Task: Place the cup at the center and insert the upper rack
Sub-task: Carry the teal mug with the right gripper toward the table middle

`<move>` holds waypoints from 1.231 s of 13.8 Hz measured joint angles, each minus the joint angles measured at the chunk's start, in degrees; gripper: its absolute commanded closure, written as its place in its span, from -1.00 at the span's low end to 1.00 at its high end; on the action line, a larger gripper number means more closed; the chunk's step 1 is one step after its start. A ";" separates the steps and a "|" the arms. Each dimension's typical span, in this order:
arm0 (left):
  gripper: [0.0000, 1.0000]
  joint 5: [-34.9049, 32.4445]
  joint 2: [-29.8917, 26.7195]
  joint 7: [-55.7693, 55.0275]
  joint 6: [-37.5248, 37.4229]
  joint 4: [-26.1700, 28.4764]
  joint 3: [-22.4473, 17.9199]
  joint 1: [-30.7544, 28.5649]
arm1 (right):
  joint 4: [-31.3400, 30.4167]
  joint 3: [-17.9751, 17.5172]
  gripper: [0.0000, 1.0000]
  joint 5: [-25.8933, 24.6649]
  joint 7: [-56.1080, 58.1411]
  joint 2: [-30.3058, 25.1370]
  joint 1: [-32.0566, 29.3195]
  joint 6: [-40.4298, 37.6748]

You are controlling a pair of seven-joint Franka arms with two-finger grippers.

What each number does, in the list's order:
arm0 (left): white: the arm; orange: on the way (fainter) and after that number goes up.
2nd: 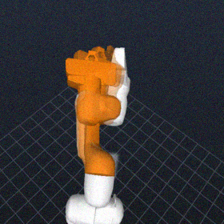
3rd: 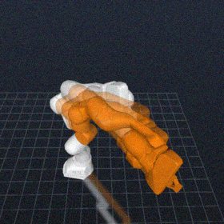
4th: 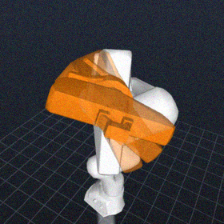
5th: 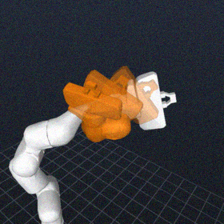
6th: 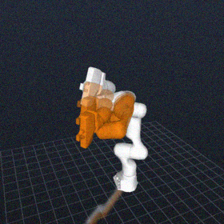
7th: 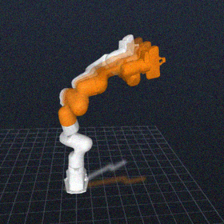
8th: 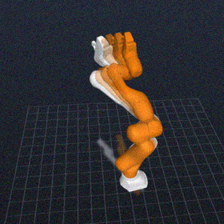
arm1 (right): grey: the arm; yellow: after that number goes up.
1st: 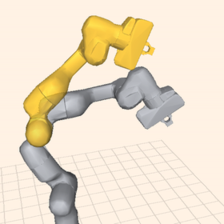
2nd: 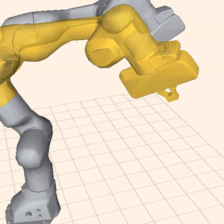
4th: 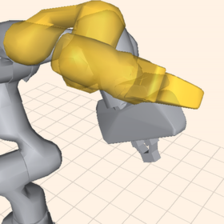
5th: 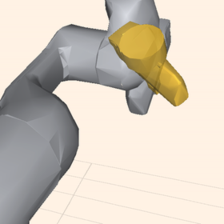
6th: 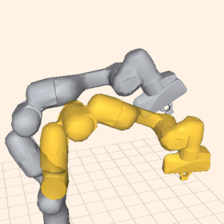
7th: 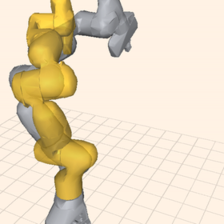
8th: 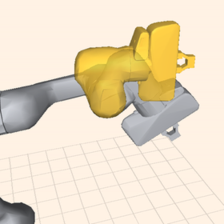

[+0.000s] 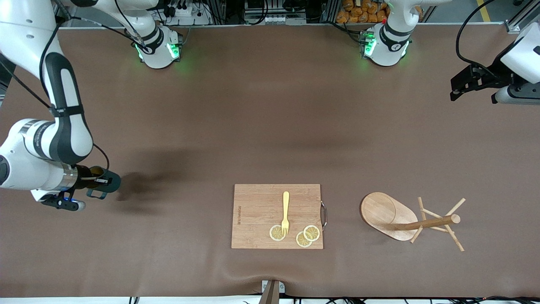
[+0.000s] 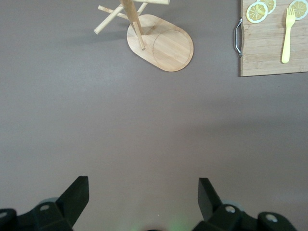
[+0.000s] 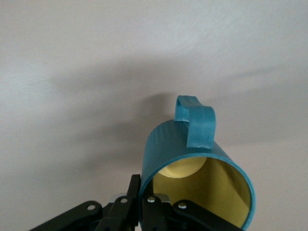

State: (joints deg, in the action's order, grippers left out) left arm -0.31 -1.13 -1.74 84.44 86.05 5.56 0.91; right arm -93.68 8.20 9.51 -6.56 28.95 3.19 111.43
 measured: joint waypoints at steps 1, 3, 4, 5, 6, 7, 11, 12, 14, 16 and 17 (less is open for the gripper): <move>-1.00 0.00 0.00 0.00 0.00 0.00 -0.02 -0.04 | 0.00 -0.11 1.00 0.49 -4.23 -0.82 1.76 -1.05; -1.00 0.00 0.00 0.00 0.00 0.00 -0.09 -0.08 | -0.01 -0.34 1.00 1.78 -14.10 -2.15 5.96 -2.11; -1.00 0.00 0.00 0.00 0.00 0.00 -0.12 -0.10 | -0.01 -0.46 1.00 2.06 -19.07 -2.58 8.16 -2.14; -1.00 0.00 0.00 0.00 0.00 0.00 -0.17 -0.13 | -0.02 -0.59 1.00 2.30 -24.15 -2.89 10.36 -2.13; -1.00 0.00 0.00 0.00 0.00 0.00 -0.24 -0.17 | -0.01 -0.83 1.00 2.81 -29.56 -3.06 12.62 -2.03; -1.00 0.00 0.00 0.00 0.00 0.00 -0.28 -0.19 | -0.01 -1.08 1.00 3.50 -35.01 -3.11 15.00 -1.68; -1.00 0.00 0.00 0.00 0.00 -0.01 -0.07 -0.12 | -0.11 -1.51 1.00 5.78 -52.32 -3.10 24.10 2.97; -1.00 0.00 0.00 0.00 0.00 -0.02 0.04 -0.03 | -0.17 -1.56 1.00 5.90 -57.19 -3.05 26.62 4.95; -1.00 0.00 0.00 0.00 0.00 -0.02 0.14 0.05 | -0.20 -1.62 1.00 5.93 -66.62 -2.69 31.19 8.61; -1.00 0.00 0.00 0.05 0.00 -0.02 0.13 0.04 | 0.17 -1.63 1.00 5.96 -74.37 -1.74 34.73 10.89; -1.00 0.00 0.00 0.06 0.00 -0.02 0.12 0.02 | 0.77 -1.64 1.00 5.96 -78.01 -0.84 36.31 11.61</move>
State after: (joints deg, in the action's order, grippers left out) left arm -0.31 -1.13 -1.67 84.44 86.02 5.68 0.94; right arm -92.90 6.56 15.47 -84.56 28.11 39.51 123.04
